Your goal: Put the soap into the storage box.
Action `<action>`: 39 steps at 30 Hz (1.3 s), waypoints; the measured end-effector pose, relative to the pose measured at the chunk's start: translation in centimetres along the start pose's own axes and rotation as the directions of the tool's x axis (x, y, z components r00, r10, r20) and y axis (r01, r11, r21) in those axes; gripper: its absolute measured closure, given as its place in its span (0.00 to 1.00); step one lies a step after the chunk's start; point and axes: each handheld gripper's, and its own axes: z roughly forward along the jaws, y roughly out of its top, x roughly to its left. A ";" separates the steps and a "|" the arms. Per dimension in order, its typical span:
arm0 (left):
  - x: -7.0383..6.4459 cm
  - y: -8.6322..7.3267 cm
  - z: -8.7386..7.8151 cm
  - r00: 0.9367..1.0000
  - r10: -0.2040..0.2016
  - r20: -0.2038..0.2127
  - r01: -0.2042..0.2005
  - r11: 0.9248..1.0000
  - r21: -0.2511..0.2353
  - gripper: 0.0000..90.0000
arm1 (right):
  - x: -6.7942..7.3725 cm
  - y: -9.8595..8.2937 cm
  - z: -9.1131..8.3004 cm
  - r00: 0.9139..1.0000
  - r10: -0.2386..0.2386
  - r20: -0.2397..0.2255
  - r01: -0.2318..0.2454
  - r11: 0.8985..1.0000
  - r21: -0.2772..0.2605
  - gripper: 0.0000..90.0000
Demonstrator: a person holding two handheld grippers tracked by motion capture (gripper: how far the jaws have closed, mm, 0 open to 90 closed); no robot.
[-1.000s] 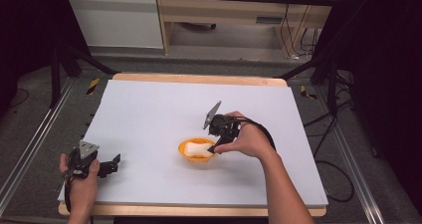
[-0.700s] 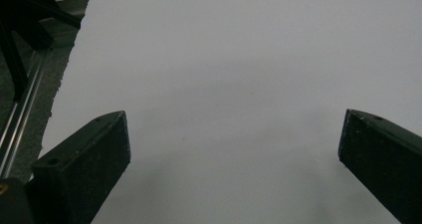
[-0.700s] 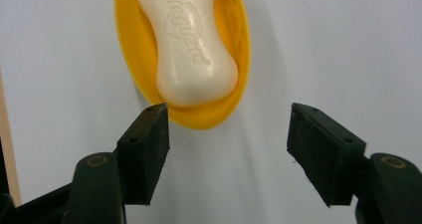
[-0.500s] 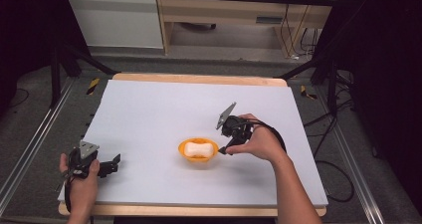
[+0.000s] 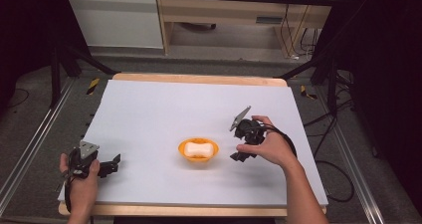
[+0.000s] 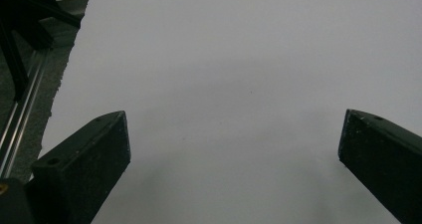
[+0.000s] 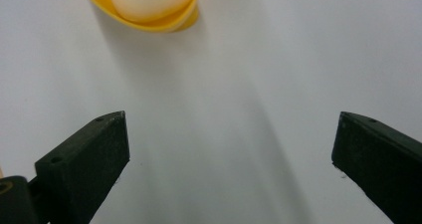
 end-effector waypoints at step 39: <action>0.0 0.0 0.0 1.000 0.003 0.000 -0.003 1.000 0.001 0.00 | -1.7 -12.8 -0.7 0.949 0.303 0.088 -0.270 0.923 -0.273 0.01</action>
